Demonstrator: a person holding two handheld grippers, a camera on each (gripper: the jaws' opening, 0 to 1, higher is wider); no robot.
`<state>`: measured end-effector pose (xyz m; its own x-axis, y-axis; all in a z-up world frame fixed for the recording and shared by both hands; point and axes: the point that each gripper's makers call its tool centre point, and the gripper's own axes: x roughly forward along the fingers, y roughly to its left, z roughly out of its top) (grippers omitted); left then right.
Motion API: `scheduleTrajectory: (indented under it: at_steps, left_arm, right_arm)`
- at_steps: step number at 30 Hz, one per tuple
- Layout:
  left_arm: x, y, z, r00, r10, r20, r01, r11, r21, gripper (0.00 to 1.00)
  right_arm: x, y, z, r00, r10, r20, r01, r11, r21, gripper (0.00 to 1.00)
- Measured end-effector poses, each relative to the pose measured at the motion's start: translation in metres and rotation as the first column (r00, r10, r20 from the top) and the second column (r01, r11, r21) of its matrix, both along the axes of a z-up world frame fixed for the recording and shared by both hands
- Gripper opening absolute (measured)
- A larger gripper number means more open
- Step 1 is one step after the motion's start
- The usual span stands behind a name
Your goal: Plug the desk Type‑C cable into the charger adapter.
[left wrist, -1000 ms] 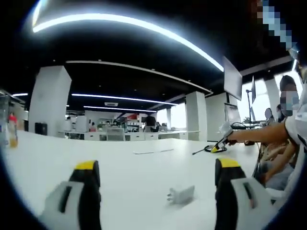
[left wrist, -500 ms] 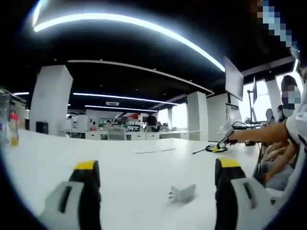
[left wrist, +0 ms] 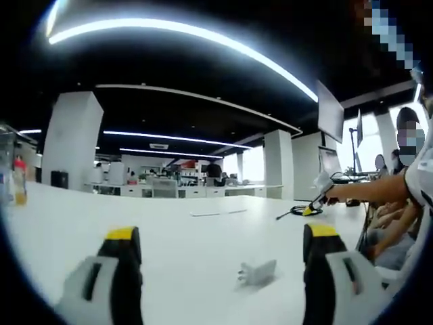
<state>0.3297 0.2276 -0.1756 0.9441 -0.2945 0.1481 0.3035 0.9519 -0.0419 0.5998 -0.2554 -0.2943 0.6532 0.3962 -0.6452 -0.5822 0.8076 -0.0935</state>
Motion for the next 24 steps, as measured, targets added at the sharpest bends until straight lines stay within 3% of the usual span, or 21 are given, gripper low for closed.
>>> scheduleTrajectory:
  at_steps: [13, 24]
  left_arm:
    - [0.001, -0.001, -0.002, 1.0, -0.002, -0.008, 0.002, 1.0, -0.004, 1.0]
    - [0.002, -0.004, -0.005, 1.0, -0.009, -0.022, 0.009, 1.0, -0.004, 1.0]
  right_arm:
    - [-0.022, 0.006, 0.002, 1.0, 0.02, 0.006, -0.019, 1.0, -0.02, 0.02]
    - [-0.059, 0.023, 0.009, 0.998, 0.067, 0.02, -0.067, 0.998, -0.022, 0.02]
